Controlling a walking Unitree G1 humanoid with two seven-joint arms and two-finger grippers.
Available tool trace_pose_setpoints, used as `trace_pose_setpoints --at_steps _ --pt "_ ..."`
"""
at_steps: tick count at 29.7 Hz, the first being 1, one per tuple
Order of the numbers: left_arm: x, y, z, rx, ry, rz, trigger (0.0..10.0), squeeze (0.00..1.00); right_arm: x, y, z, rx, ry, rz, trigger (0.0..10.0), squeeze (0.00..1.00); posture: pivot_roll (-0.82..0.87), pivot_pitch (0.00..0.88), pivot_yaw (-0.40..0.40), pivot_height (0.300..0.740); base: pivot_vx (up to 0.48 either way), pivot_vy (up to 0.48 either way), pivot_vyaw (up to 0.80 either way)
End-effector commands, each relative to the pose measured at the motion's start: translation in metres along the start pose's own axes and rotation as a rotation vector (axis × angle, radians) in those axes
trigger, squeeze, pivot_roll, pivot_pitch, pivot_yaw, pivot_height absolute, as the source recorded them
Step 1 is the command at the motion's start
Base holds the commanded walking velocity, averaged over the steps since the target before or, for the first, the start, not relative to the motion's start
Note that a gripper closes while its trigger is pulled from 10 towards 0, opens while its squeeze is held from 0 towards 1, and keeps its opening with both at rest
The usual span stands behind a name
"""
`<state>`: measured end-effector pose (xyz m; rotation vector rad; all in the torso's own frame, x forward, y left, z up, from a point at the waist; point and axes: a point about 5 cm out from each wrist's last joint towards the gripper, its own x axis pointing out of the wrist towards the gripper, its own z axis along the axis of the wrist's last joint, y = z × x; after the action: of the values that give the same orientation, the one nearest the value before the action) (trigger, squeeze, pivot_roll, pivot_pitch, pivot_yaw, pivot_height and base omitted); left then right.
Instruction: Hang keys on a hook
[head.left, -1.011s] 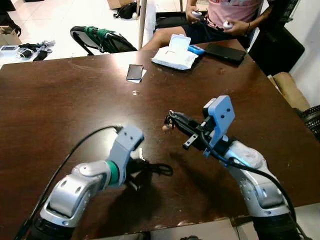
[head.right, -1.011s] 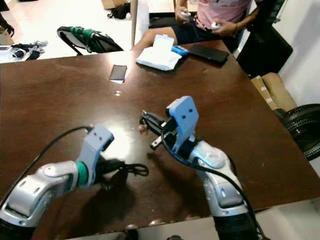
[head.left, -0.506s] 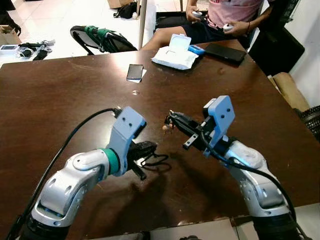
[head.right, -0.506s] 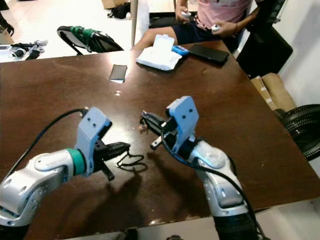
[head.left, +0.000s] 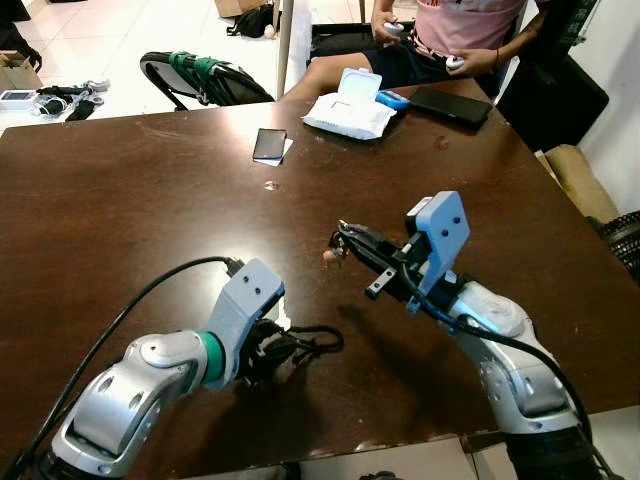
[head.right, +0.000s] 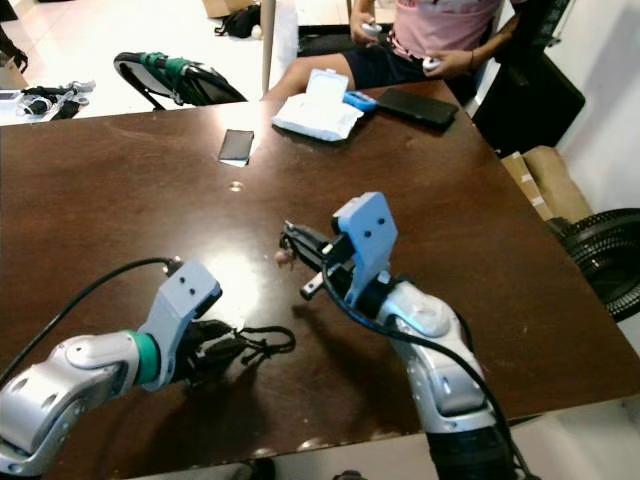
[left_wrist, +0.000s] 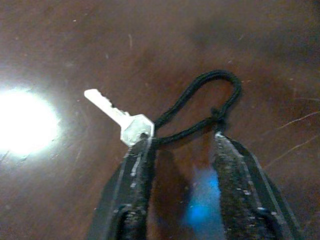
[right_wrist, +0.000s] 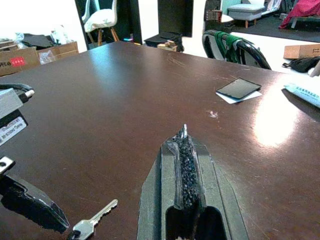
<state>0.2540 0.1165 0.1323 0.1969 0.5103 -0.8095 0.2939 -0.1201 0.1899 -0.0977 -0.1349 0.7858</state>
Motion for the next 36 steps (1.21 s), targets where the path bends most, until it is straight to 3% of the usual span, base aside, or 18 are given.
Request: trace_pose_setpoints --at_steps 1,7,8,15,16,24,26,27,28,29,31,36 --pt "0.002 -0.002 -0.007 -0.031 0.034 -0.019 10.0 1.00 0.001 0.005 -0.003 0.003 0.008 0.018 10.0 0.00 0.08 0.067 0.139 0.740 0.000 0.000 0.00" --pt "0.004 -0.004 -0.004 -0.064 0.033 -0.025 10.0 1.00 0.001 0.005 -0.003 0.003 0.008 0.019 10.0 0.00 0.08 0.060 0.140 0.740 0.000 0.000 0.00" --pt "0.008 -0.004 0.000 -0.112 0.029 -0.039 10.0 0.00 0.001 0.006 -0.004 0.003 0.008 0.020 10.0 0.00 0.08 0.056 0.143 0.740 0.000 0.000 0.00" --pt "0.015 -0.007 0.003 -0.153 0.039 -0.074 10.0 0.00 0.002 0.007 -0.004 0.004 0.007 0.021 10.0 0.00 0.08 0.055 0.150 0.740 0.000 0.000 0.00" --pt "0.017 -0.006 0.003 -0.163 0.040 -0.081 9.0 0.00 0.002 0.008 -0.005 0.005 0.007 0.020 10.0 0.00 0.08 0.056 0.156 0.740 0.000 0.000 0.00" --pt "0.017 -0.003 0.004 -0.193 0.046 -0.086 8.2 0.00 0.001 0.009 -0.005 0.010 0.007 0.015 10.0 0.00 0.08 0.060 0.162 0.740 0.000 0.000 0.00" --pt "0.017 0.001 -0.001 -0.229 0.072 -0.075 5.2 0.00 0.001 0.010 -0.006 0.013 0.007 0.015 10.0 0.00 0.08 0.062 0.171 0.740 0.000 0.000 0.00" --pt "0.017 0.001 -0.001 -0.229 0.072 -0.075 5.2 0.00 0.001 0.010 -0.006 0.013 0.007 0.015 10.0 0.00 0.08 0.062 0.171 0.740 0.000 0.000 0.00" --pt "0.017 0.004 -0.006 -0.249 0.091 -0.066 4.4 0.00 0.001 0.011 -0.006 0.014 0.005 0.015 10.0 0.00 0.08 0.062 0.174 0.740 0.000 0.000 0.00" --pt "0.017 0.004 -0.006 -0.249 0.091 -0.066 4.4 0.00 0.001 0.011 -0.006 0.014 0.005 0.015 10.0 0.00 0.08 0.062 0.174 0.740 0.000 0.000 0.00" --pt "0.017 0.006 -0.012 -0.272 0.113 -0.061 3.5 0.00 0.001 0.011 -0.006 0.016 0.005 0.012 10.0 0.00 0.08 0.066 0.174 0.740 0.000 0.000 0.00" --pt "0.016 0.005 -0.015 -0.280 0.124 -0.064 3.0 0.00 -0.001 0.010 -0.007 0.014 0.008 0.007 10.0 0.00 0.08 0.067 0.173 0.740 0.000 0.000 0.00"
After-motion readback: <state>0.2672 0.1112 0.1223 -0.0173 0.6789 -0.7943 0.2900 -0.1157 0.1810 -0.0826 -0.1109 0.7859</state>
